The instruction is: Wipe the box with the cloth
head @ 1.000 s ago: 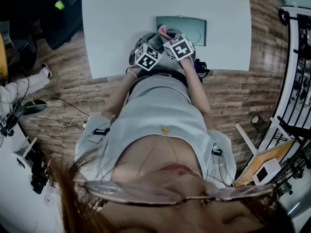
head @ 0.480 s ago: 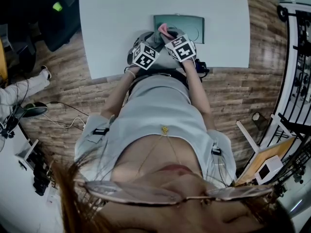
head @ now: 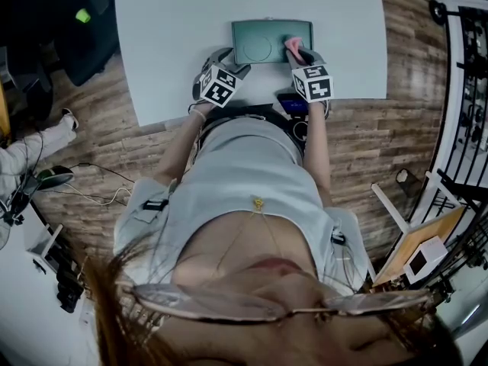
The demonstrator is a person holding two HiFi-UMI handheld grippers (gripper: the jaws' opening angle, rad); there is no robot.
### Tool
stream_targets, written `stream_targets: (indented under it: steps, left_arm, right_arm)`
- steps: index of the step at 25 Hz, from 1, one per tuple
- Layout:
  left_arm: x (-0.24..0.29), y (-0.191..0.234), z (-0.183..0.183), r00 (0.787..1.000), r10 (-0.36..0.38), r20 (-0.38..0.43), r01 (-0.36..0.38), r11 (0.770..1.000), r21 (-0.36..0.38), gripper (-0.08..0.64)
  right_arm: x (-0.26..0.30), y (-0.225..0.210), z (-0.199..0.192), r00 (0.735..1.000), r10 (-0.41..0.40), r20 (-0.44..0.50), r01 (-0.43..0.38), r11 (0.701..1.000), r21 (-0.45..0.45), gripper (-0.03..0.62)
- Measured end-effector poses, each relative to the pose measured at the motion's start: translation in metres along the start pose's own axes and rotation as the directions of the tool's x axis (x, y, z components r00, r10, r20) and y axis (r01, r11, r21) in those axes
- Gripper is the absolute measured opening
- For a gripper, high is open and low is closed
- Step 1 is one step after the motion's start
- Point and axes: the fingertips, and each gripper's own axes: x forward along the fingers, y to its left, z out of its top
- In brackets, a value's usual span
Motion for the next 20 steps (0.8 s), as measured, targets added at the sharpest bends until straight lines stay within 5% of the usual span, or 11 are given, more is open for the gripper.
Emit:
stream_targets:
  steps: [9,20]
  left_arm:
    - [-0.001,0.001,-0.001,1.0,0.0,-0.001,0.0,1.0,-0.005,0.307]
    - [0.0,0.002,-0.002,1.0,0.003,0.002,-0.003,1.0,-0.009,0.307]
  right_arm:
    - [-0.011,-0.036,-0.028,0.984,-0.157,-0.086,0.158,0.987,0.008,0.041]
    - [-0.006,-0.035,-0.031,0.981,-0.165,-0.104,0.165,0.986,-0.01,0.041]
